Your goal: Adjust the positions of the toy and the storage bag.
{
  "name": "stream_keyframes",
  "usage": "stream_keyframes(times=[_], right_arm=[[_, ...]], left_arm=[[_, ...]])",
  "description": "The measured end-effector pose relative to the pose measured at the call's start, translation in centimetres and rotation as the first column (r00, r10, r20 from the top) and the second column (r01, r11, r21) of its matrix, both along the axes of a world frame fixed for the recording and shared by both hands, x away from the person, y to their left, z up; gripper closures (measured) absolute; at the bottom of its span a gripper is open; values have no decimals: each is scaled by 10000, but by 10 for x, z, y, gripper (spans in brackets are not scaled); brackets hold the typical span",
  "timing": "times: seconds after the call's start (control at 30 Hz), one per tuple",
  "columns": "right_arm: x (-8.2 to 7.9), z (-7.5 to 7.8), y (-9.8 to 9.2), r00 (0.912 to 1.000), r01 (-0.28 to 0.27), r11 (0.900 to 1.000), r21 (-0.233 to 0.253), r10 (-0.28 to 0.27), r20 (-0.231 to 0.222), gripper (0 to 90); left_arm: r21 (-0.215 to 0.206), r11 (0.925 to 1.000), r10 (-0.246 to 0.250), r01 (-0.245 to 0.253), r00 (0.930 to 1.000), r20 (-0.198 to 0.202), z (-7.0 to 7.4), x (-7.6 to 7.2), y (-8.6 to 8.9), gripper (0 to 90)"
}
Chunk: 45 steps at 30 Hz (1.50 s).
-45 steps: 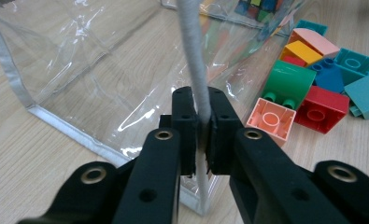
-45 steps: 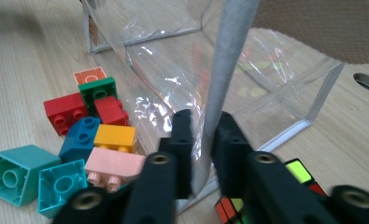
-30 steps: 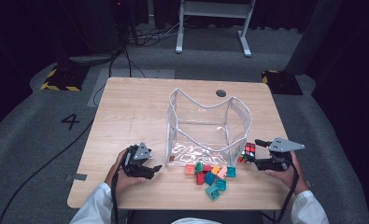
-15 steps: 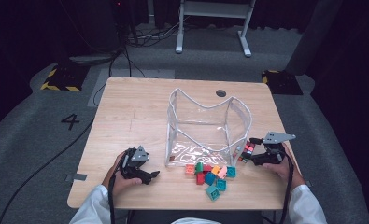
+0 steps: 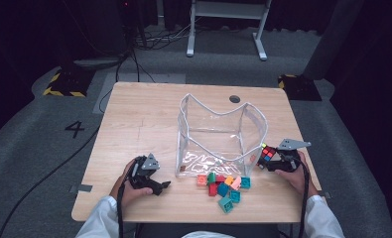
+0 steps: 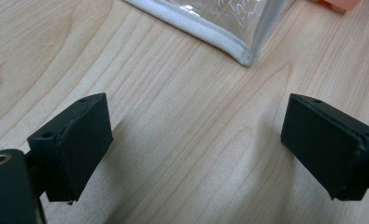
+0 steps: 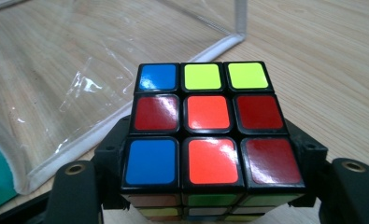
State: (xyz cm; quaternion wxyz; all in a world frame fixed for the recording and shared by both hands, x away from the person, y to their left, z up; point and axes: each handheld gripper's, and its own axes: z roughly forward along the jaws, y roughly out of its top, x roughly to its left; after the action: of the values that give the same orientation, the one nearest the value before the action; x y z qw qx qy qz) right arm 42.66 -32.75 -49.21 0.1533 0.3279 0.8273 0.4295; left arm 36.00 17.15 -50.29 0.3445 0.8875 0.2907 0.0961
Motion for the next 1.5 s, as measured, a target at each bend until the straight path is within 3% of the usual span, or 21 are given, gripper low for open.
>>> stream_keyframes(times=[0.13,0.27,0.33,0.37,0.5,0.63,0.77,0.8,0.93,1.03,1.13,1.27,1.37,1.43,1.5], right_arm=[[1,5,-7,9995,291,9996,-28,-291,152,337],[7,22,-15,9966,694,9971,317,-707,424,337],[10,32,-19,9960,701,9959,570,-731,521,337],[12,44,-20,9944,751,9955,580,-791,708,337],[15,62,-22,9926,756,9953,602,-808,902,337],[17,86,-27,9870,984,9889,1111,-1113,1164,337],[20,117,-29,9778,1116,9892,949,-1264,1671,338],[20,117,-29,9778,1116,9892,949,-1264,1671,338],[27,150,-26,9741,805,9875,1357,-1068,1994,337],[29,161,-23,9693,739,9870,1429,-1048,2227,337],[31,174,-19,9680,467,9815,1857,-904,2342,337],[31,191,-6,9601,108,9853,1706,-579,2737,337],[32,195,-1,9604,-66,9853,1707,-413,2757,337],[33,198,9,9638,-456,9863,1585,18,2665,337],[32,200,16,9603,-868,9855,1461,437,2756,337]], left_arm=[[-9,9999,126,-126,9999,-3,0,1,-1,79],[71,9999,119,-119,9999,-40,0,2,-1,53],[70,9999,116,-116,9999,-46,0,2,-1,53],[77,9999,114,-114,9999,-45,0,2,-1,53],[78,9999,113,-113,9999,-45,0,2,-1,53],[74,9999,117,-117,9999,-37,0,2,-1,53],[74,9999,116,-115,9999,-44,0,2,-1,53],[75,9999,115,-115,9999,-44,0,3,-1,53],[74,9999,118,-118,9999,-46,0,3,-1,53],[74,9999,118,-117,9999,-47,0,3,-1,53],[75,9999,118,-117,9999,-45,0,3,-1,53],[77,9999,117,-117,9999,-44,0,3,-1,52],[74,9999,116,-116,9999,-46,0,3,-1,53],[75,9999,120,-120,9999,-43,0,2,-1,53],[75,9999,116,-116,9999,-47,0,3,-1,53]])
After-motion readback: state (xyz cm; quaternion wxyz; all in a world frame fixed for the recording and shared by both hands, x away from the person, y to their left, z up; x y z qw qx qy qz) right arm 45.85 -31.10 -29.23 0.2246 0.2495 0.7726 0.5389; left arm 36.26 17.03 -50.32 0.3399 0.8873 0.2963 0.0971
